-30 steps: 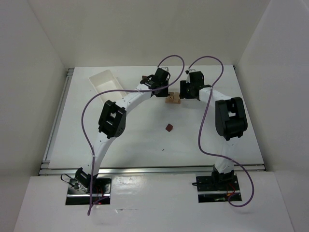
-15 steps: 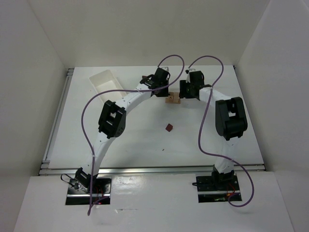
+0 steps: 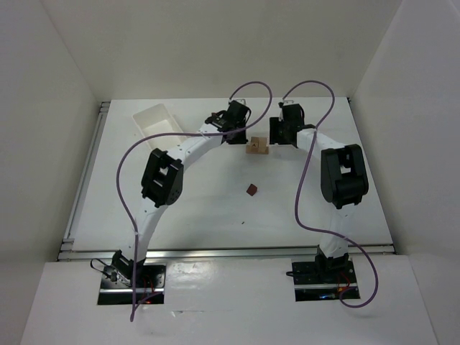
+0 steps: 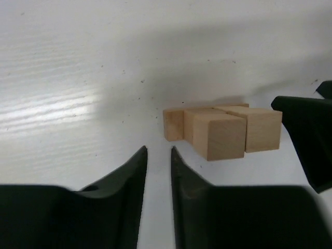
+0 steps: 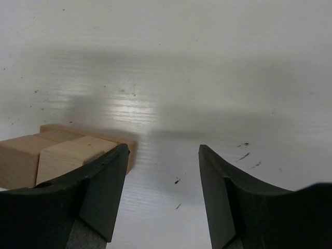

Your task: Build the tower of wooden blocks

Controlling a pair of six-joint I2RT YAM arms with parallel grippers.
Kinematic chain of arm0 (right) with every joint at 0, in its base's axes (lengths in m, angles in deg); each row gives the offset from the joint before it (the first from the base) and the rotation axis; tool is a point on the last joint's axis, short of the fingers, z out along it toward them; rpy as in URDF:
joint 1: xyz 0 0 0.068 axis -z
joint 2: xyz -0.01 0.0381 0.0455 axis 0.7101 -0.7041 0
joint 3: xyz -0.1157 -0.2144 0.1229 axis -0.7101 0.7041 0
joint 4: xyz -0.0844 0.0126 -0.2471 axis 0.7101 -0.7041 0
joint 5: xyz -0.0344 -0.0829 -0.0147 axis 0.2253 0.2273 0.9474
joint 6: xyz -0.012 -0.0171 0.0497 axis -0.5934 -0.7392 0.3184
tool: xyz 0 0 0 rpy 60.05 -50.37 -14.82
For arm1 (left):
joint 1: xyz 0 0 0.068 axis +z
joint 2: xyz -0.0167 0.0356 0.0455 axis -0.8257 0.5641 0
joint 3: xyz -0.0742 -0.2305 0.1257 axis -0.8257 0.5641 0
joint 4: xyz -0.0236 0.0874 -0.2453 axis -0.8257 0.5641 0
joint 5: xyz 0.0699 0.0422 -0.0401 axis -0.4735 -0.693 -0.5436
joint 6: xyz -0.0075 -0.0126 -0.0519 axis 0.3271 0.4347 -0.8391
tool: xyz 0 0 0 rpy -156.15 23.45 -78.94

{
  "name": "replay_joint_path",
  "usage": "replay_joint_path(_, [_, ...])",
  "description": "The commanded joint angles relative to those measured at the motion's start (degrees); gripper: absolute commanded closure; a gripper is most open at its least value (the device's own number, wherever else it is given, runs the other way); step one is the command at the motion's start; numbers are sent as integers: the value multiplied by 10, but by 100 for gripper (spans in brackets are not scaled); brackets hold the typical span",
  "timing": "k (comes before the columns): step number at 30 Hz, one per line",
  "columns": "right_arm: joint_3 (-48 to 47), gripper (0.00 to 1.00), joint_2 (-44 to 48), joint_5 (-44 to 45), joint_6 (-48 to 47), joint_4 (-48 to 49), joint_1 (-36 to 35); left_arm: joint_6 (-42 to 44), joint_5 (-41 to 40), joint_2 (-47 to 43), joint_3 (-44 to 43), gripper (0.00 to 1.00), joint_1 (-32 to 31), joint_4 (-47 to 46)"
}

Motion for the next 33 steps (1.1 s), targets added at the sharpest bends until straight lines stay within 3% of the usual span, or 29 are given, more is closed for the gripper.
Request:
replay_joint_path(1, [-28,35,43,48,-12,-3,4,12,-32,-90,28,64,24,11])
replay_joint_path(3, [-23,32,76,34,-23,-9,4,12,-57,-147,69,35,34,22])
replay_joint_path(4, [-18,28,86,21,-23,-9,4,12,-67,-170,91,11,45,22])
replay_joint_path(5, [-23,25,102,-14,-34,-9,4,12,-89,-221,136,0,50,22])
replay_joint_path(7, [-23,18,114,-72,-45,0,4,6,-109,-276,191,0,64,16])
replay_joint_path(10, [-49,17,101,-124,-60,28,-11,0,-137,-387,295,0,79,2])
replay_joint_path(12, [-123,15,52,-135,-71,-1,-26,-14,-164,-428,338,0,79,6])
replay_joint_path(17, [-335,10,-94,-50,-28,-81,-89,-55,-206,-520,396,0,91,48])
replay_joint_path(22, [-509,6,-237,-54,29,-75,-129,-75,-213,-582,442,0,129,70])
replay_joint_path(28, [-566,4,-334,-25,88,28,-158,-101,-201,-628,486,0,162,76])
replay_joint_path(33, [-631,4,-413,91,89,106,-183,-108,-177,-633,500,0,162,89])
